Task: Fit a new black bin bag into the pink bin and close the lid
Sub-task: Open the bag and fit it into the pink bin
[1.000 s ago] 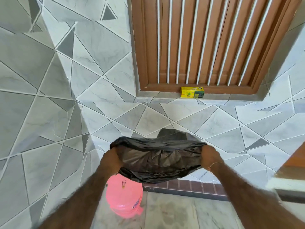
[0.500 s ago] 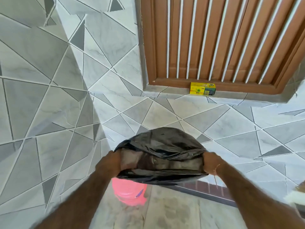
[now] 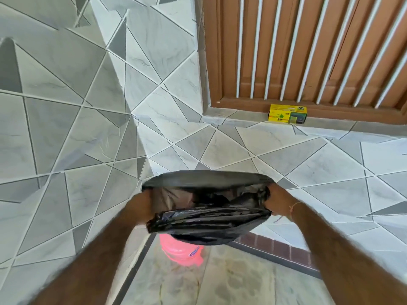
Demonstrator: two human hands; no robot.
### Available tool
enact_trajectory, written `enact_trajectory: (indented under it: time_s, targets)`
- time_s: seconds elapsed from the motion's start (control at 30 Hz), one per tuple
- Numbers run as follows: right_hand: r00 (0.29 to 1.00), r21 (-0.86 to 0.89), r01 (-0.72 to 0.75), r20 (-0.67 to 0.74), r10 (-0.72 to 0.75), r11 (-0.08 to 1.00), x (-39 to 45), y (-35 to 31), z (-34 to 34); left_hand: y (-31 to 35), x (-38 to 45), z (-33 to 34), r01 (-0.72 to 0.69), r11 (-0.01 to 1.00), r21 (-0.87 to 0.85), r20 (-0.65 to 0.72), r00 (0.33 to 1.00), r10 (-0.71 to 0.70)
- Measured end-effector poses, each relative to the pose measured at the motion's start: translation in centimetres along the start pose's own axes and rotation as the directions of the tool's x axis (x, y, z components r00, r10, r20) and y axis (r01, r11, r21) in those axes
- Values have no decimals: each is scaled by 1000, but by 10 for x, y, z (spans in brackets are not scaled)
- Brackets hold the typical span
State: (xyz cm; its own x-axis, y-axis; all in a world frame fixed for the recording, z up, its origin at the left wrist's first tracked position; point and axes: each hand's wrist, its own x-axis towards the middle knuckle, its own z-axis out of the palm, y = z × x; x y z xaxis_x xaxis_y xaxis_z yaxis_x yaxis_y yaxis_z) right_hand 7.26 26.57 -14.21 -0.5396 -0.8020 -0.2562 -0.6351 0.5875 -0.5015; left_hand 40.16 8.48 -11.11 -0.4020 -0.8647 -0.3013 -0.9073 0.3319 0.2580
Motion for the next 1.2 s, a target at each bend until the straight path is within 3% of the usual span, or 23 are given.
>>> enact_trajectory:
  time_s: [0.07,0.13,0.3,0.47,0.6,0.77,1.03,1.2]
  targets:
    - [998,-106,1,64,6,994,0,-2,4,-18,1,1,19,987,158,1,1000,-19]
    - [991,-152,-15,127,34,988,5,-9,12,-42,15,9,23,986,162,66,997,-35]
    - [989,-182,-41,132,66,982,40,-40,45,-91,66,22,68,996,55,57,996,-71]
    - [999,-148,-30,-47,24,989,81,-100,72,-116,121,-3,77,984,-163,-67,994,-89]
    - [991,-86,9,-130,-21,996,110,-155,94,-142,153,-23,97,978,-187,-128,984,-122]
    - [998,-81,-23,-65,18,996,122,-186,131,-179,169,-22,41,977,-211,-59,997,-55]
    - [995,-94,-41,-94,32,995,143,-207,144,-195,181,-35,32,930,-366,-104,992,-75]
    - [999,-56,-3,-39,1,998,162,-227,153,-205,188,-45,30,921,-387,-132,987,-88]
